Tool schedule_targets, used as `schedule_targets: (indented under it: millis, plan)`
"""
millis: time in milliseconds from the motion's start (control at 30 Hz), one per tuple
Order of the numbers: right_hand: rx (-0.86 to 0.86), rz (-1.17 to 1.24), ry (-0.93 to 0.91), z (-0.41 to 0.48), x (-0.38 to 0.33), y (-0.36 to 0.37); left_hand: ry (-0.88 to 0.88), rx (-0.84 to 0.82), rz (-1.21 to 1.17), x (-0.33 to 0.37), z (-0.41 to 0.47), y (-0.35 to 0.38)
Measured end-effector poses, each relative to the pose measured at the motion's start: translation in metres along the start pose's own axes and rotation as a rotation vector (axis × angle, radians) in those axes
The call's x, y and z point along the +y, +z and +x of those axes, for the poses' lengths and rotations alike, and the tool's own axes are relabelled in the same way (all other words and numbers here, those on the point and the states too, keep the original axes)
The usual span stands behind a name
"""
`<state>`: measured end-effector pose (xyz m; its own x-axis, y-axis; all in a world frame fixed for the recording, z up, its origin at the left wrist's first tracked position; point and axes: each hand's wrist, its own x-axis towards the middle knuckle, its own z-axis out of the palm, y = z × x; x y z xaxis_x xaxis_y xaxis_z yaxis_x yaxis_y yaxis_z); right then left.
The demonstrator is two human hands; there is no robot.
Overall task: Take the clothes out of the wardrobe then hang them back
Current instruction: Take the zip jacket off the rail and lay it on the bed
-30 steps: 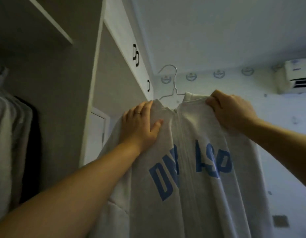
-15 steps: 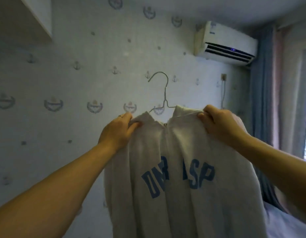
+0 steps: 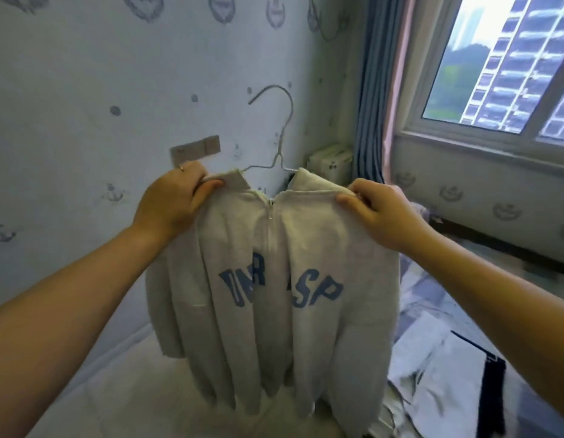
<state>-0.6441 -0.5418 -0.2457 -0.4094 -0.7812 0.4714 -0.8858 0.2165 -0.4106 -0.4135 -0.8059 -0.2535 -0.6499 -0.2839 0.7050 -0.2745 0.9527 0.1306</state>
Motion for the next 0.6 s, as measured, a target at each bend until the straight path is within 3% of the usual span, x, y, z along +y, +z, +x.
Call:
schedule_targets:
  millis: [233, 600]
  plan:
    - [-0.116, 0.040, 0.308, -0.022, 0.061, 0.065, 0.073, -0.205, -0.075, -0.035, 0.025, 0.119]
    - [-0.143, 0.064, 0.556, -0.009, 0.197, 0.099, 0.109, -0.441, -0.216, -0.024, 0.093, 0.311]
